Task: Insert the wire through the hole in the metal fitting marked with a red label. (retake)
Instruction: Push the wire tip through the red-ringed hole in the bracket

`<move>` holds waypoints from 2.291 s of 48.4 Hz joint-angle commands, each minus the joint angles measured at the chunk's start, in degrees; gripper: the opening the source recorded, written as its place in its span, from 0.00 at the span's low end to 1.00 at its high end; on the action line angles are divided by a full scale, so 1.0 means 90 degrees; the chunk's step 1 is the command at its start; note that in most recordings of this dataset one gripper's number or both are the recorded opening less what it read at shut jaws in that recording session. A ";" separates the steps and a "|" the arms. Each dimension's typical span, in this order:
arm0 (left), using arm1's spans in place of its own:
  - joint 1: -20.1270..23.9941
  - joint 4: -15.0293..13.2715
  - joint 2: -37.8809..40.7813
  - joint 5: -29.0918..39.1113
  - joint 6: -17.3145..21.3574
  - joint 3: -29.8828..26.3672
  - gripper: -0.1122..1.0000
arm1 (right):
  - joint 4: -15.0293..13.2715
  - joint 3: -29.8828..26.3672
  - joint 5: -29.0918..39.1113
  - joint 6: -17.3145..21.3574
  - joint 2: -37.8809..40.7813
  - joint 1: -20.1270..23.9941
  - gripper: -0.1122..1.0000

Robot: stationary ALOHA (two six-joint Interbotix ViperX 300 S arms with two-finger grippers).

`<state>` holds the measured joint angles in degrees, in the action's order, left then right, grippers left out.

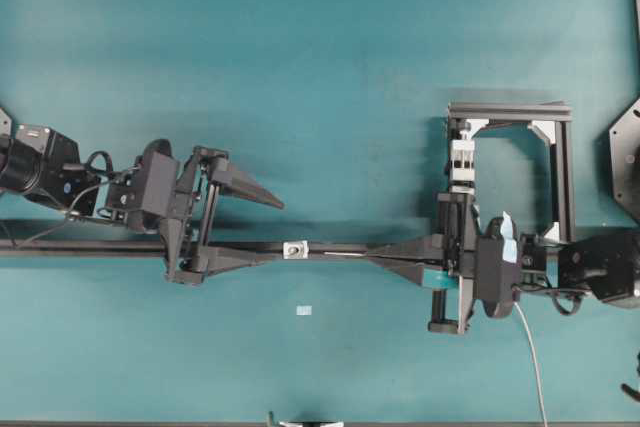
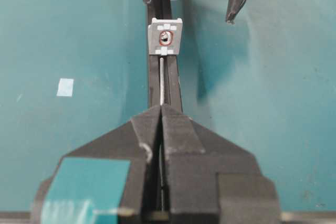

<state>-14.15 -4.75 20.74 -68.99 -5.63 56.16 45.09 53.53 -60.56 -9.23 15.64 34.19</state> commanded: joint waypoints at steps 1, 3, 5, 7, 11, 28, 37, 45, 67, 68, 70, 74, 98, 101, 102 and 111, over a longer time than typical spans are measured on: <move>-0.0020 0.0010 -0.0156 -0.0020 -0.0010 -0.0059 0.80 | -0.0010 -0.0078 -0.0068 0.0000 -0.0078 0.0000 0.12; -0.0020 0.0010 -0.0156 -0.0020 -0.0010 -0.0059 0.80 | -0.0010 -0.0088 -0.0068 0.0000 -0.0078 -0.0020 0.12; -0.0020 0.0010 -0.0156 -0.0010 -0.0010 -0.0049 0.80 | -0.0010 -0.0088 -0.0068 0.0000 -0.0068 -0.0029 0.12; -0.0020 0.0010 -0.0156 0.0010 -0.0010 -0.0049 0.80 | -0.0010 -0.0107 -0.0068 0.0000 -0.0049 -0.0049 0.12; -0.0020 0.0020 -0.0156 0.0010 -0.0010 -0.0059 0.80 | -0.0010 -0.0137 -0.0068 -0.0010 -0.0010 -0.0088 0.12; -0.0020 0.0029 -0.0156 0.0049 -0.0010 -0.0049 0.80 | -0.0020 -0.0352 -0.0068 -0.0059 0.0146 -0.0186 0.12; -0.0020 0.0029 -0.0156 0.0088 -0.0010 -0.0049 0.80 | -0.0020 -0.0410 -0.0068 -0.0088 0.0146 -0.0225 0.12; -0.0020 0.0049 -0.0156 0.0088 -0.0010 -0.0059 0.80 | -0.0029 -0.0449 -0.0068 -0.0088 0.0146 -0.0244 0.12; -0.0020 0.0049 -0.0166 0.0088 -0.0010 -0.0059 0.80 | -0.0098 -0.0674 -0.0049 -0.0088 0.0352 -0.0449 0.12; -0.0020 0.0049 -0.0166 0.0088 -0.0010 -0.0059 0.80 | -0.0127 -0.0684 -0.0039 -0.0088 0.0352 -0.0459 0.12; -0.0020 0.0049 -0.0176 0.0088 0.0000 -0.0068 0.80 | -0.0146 -0.0703 -0.0039 -0.0088 0.0361 -0.0479 0.12; -0.0020 0.0059 -0.0205 0.0088 -0.0010 -0.0068 0.80 | -0.0195 -0.0742 -0.0039 -0.0098 0.0371 -0.0518 0.12; -0.0020 0.0068 -0.0244 0.0137 0.0000 -0.0068 0.80 | -0.0605 -0.1045 0.0215 -0.0098 0.0527 -0.0840 0.12; -0.0020 0.0068 -0.0244 0.0137 0.0000 -0.0068 0.80 | -0.0635 -0.1074 0.0225 -0.0098 0.0537 -0.0850 0.12; -0.0020 0.0068 -0.0254 0.0137 0.0000 -0.0068 0.80 | -0.0645 -0.1094 0.0225 -0.0098 0.0547 -0.0859 0.12; -0.0020 0.0068 -0.0244 0.0137 0.0000 -0.0068 0.80 | -0.0791 -0.1201 0.0234 -0.0098 0.0596 -0.0937 0.12</move>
<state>-14.15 -4.31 20.30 -67.50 -5.63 56.07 38.58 43.86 -58.18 -10.02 21.80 26.37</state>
